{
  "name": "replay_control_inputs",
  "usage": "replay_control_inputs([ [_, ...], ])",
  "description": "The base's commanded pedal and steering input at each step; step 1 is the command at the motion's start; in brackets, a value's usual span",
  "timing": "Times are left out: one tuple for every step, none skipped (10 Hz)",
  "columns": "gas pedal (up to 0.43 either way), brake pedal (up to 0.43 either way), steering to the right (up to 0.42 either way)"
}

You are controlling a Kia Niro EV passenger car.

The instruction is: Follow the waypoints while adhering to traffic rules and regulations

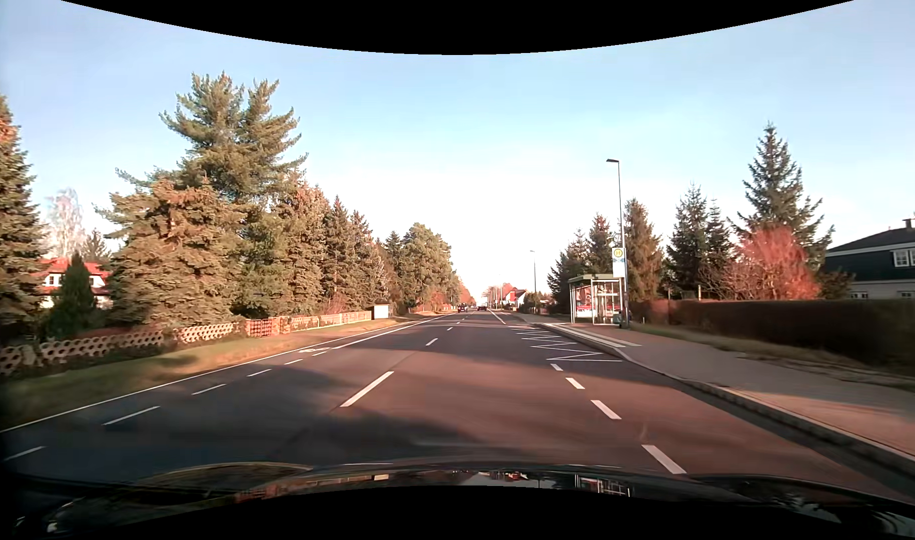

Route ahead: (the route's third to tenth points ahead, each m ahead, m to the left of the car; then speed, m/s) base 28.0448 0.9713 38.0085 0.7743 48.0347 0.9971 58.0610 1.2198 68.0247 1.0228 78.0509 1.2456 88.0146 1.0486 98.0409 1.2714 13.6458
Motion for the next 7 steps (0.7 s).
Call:
replay_control_inputs([
  [0.13, 0.0, -0.001],
  [0.13, 0.0, -0.001],
  [0.13, 0.0, -0.001],
  [0.118, 0.0, -0.001],
  [0.118, 0.0, -0.001],
  [0.118, 0.0, -0.001],
  [0.118, 0.0, -0.001],
])
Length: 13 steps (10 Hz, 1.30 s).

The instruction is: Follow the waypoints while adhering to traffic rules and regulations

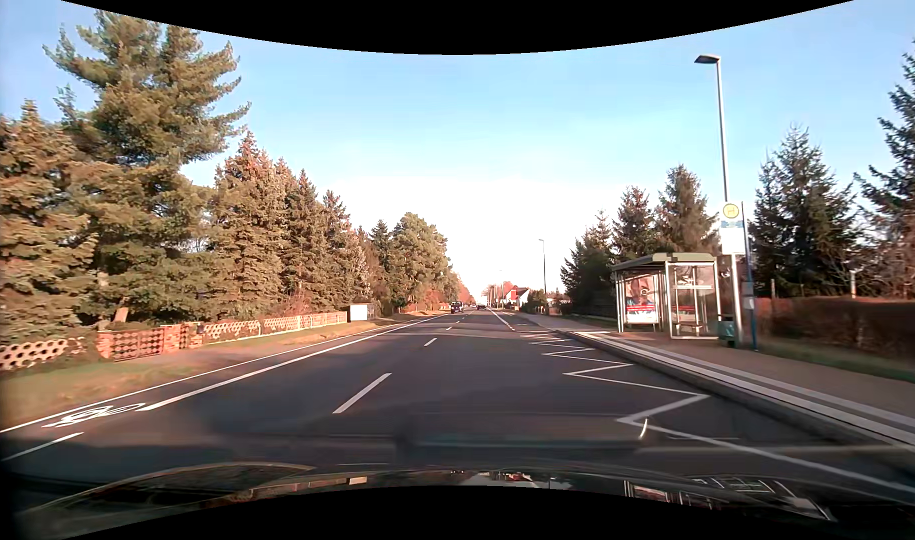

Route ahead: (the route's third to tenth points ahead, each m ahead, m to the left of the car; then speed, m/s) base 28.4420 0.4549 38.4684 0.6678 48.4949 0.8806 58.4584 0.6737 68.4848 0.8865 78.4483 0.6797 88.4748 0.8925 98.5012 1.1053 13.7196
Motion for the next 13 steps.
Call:
replay_control_inputs([
  [0.118, 0.0, -0.001],
  [0.118, 0.0, -0.001],
  [0.118, 0.0, -0.001],
  [0.118, 0.0, -0.001],
  [0.118, 0.0, -0.001],
  [0.118, 0.0, -0.001],
  [0.118, 0.0, -0.001],
  [0.118, 0.0, -0.001],
  [0.118, 0.0, -0.001],
  [0.118, 0.0, -0.001],
  [0.118, 0.0, -0.002],
  [0.118, 0.0, -0.001],
  [0.118, 0.0, -0.001],
])
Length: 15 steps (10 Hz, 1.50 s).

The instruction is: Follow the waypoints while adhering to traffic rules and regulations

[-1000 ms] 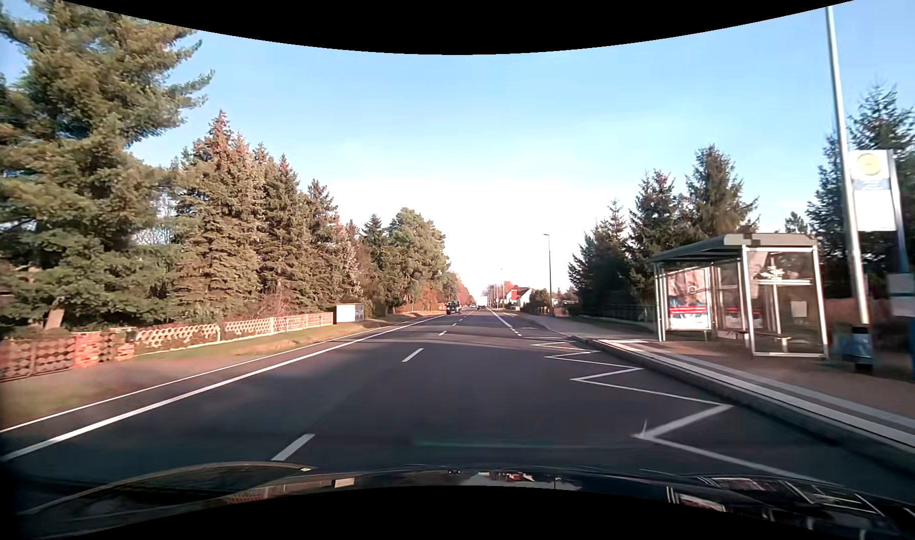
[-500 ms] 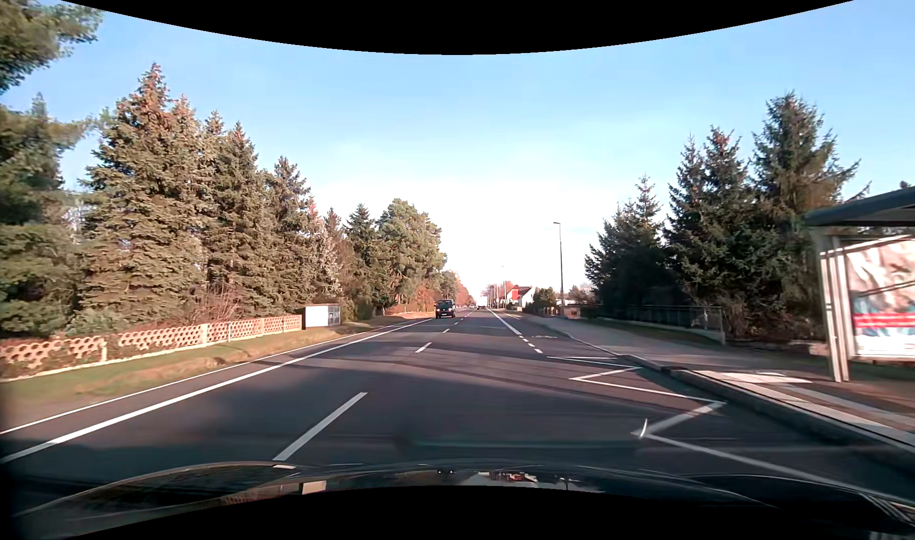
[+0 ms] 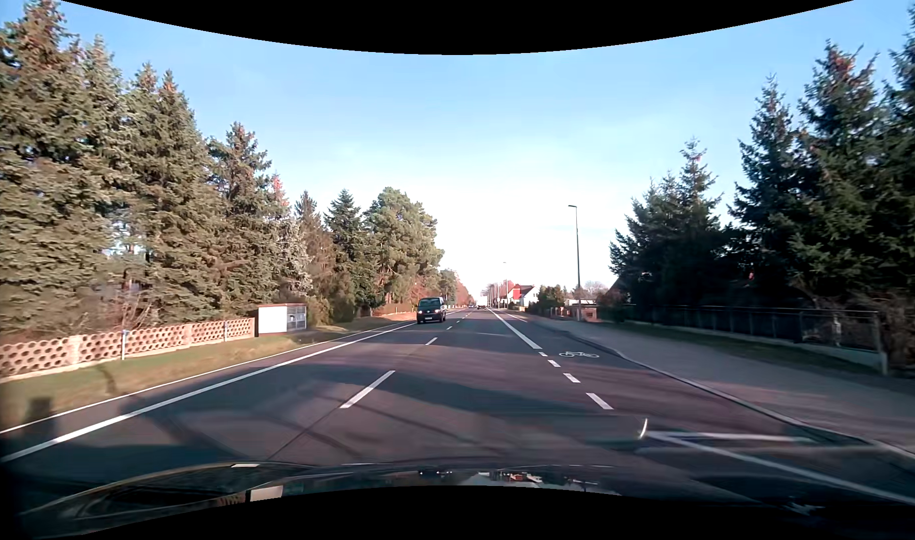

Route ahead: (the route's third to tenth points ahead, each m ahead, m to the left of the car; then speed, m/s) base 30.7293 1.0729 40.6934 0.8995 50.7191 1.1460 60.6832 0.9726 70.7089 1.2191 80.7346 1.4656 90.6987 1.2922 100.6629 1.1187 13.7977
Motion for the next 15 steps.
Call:
replay_control_inputs([
  [0.118, 0.0, -0.002],
  [0.118, 0.0, -0.002],
  [0.118, 0.0, -0.001],
  [0.118, 0.0, -0.001],
  [0.118, 0.0, -0.002],
  [0.118, 0.0, -0.001],
  [0.118, 0.0, -0.001],
  [0.118, 0.0, -0.001],
  [0.118, 0.0, -0.001],
  [0.118, 0.0, 0.0],
  [0.118, 0.0, 0.0],
  [0.118, 0.0, 0.0],
  [0.118, 0.0, 0.0],
  [0.118, 0.0, 0.0],
  [0.118, 0.0, 0.0],
])
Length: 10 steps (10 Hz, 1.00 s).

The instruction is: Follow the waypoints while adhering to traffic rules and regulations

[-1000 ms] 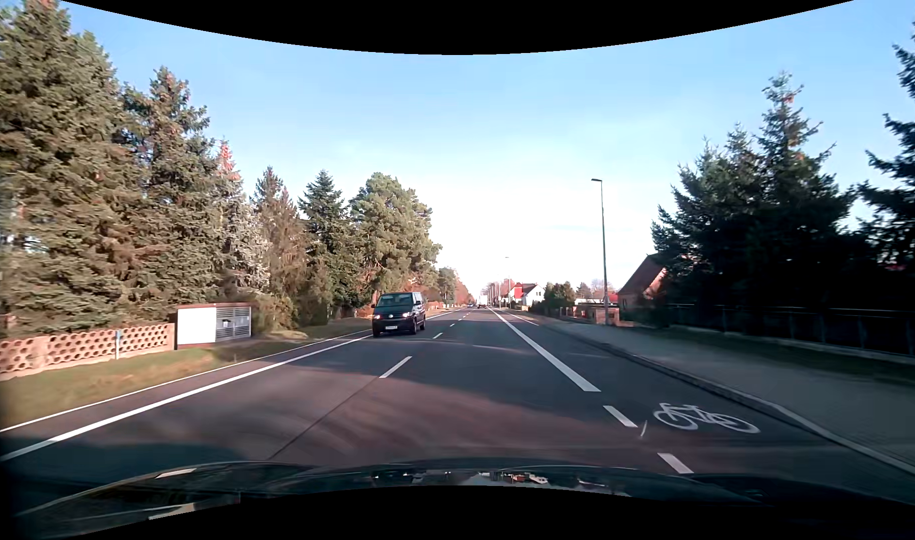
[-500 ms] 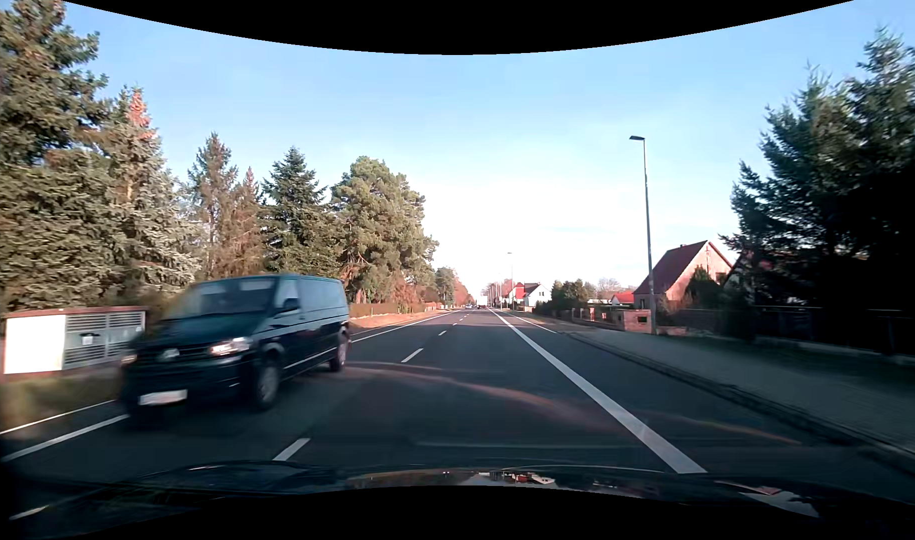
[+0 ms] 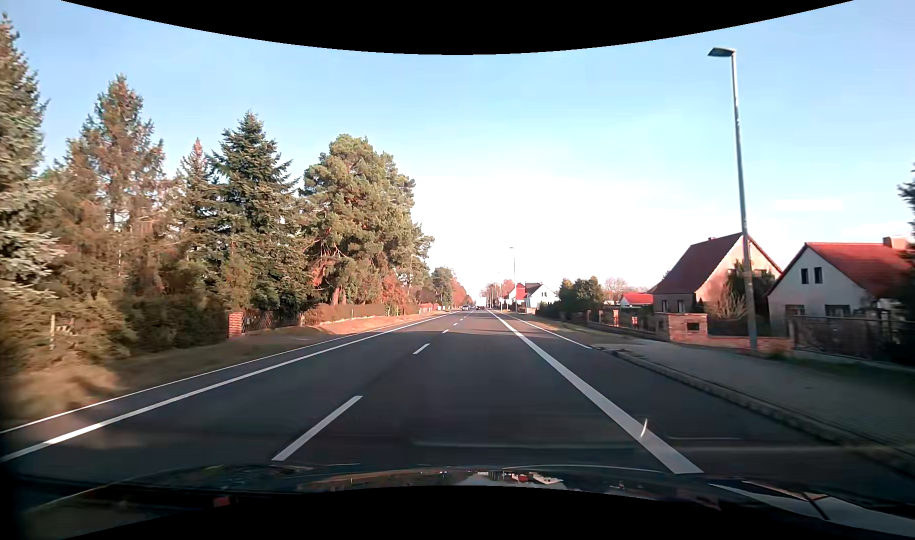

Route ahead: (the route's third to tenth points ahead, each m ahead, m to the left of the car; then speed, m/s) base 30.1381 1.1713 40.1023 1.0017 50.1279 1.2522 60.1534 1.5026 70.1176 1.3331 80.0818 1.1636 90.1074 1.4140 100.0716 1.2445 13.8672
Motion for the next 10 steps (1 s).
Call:
replay_control_inputs([
  [0.118, 0.0, 0.0],
  [0.118, 0.0, -0.001],
  [0.118, 0.0, -0.001],
  [0.118, 0.0, -0.001],
  [0.118, 0.0, -0.001],
  [0.118, 0.0, -0.001],
  [0.118, 0.0, -0.001],
  [0.118, 0.0, -0.001],
  [0.118, 0.0, -0.001],
  [0.118, 0.0, -0.001],
])
